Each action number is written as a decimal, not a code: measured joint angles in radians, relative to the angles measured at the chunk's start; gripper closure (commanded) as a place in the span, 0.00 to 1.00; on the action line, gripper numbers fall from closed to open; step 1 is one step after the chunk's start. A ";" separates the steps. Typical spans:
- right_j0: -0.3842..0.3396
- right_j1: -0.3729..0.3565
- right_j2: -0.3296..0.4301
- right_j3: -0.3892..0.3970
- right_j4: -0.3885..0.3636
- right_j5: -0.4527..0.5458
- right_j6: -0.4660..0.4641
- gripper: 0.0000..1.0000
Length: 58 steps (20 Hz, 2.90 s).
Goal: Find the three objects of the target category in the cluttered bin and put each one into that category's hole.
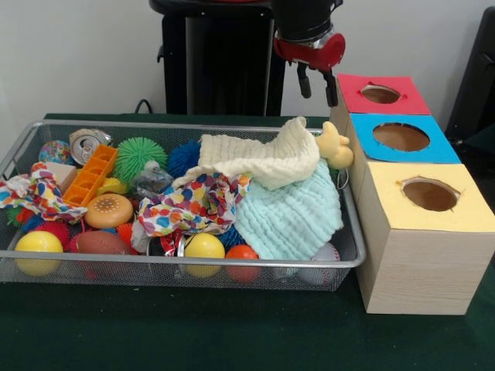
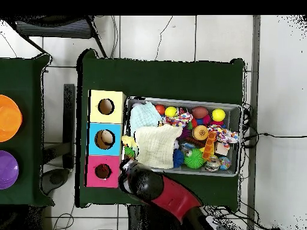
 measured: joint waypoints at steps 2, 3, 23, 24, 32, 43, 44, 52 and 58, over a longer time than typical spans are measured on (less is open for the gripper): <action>-0.013 0.000 0.015 0.000 0.006 -0.003 0.000 0.00; -0.017 0.000 0.020 0.000 0.007 -0.005 0.000 0.00; -0.018 0.042 0.087 -0.014 0.011 -0.127 0.000 0.00; -0.015 0.042 0.083 -0.015 0.011 -0.127 0.000 0.00; -0.017 0.069 0.077 -0.035 0.012 -0.128 0.001 0.00; -0.022 0.106 0.077 -0.057 0.012 -0.128 0.001 0.00; -0.023 0.109 0.077 -0.059 0.012 -0.128 0.001 0.00; -0.036 0.116 0.084 -0.068 0.012 -0.128 0.001 0.00; -0.025 0.106 0.081 -0.081 0.012 -0.123 0.001 0.00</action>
